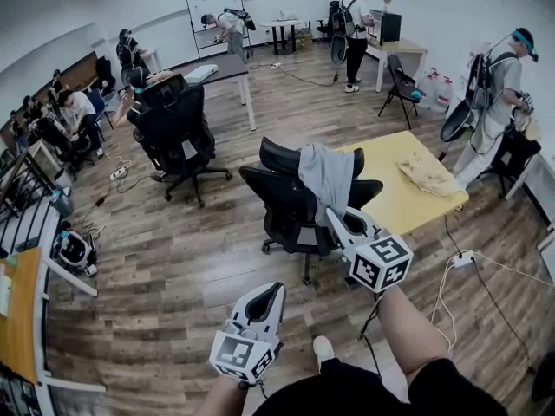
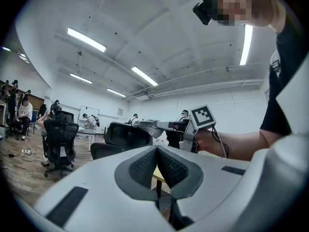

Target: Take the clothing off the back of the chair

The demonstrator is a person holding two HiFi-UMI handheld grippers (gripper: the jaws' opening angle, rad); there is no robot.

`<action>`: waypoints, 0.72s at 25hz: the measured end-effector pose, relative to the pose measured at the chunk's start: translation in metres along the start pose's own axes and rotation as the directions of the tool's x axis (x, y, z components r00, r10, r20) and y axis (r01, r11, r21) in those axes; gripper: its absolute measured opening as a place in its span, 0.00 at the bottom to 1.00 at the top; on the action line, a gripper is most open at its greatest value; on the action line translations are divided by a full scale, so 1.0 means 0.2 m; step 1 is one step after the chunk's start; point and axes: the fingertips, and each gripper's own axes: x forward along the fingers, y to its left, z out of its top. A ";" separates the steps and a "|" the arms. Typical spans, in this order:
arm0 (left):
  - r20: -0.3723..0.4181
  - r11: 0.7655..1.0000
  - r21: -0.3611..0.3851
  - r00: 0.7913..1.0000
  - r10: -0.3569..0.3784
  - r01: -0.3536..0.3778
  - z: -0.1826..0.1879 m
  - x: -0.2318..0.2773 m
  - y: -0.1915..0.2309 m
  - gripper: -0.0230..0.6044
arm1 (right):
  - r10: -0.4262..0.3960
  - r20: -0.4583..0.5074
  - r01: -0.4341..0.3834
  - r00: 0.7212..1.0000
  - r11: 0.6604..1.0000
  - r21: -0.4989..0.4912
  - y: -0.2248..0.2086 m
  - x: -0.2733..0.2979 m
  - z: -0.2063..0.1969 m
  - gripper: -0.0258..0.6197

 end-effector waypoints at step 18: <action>-0.014 0.991 -0.002 0.991 -0.133 0.133 -0.07 -0.63 -0.26 0.07 | -0.077 0.011 0.077 0.997 0.996 -0.043 0.64 -0.61 -0.10 0.08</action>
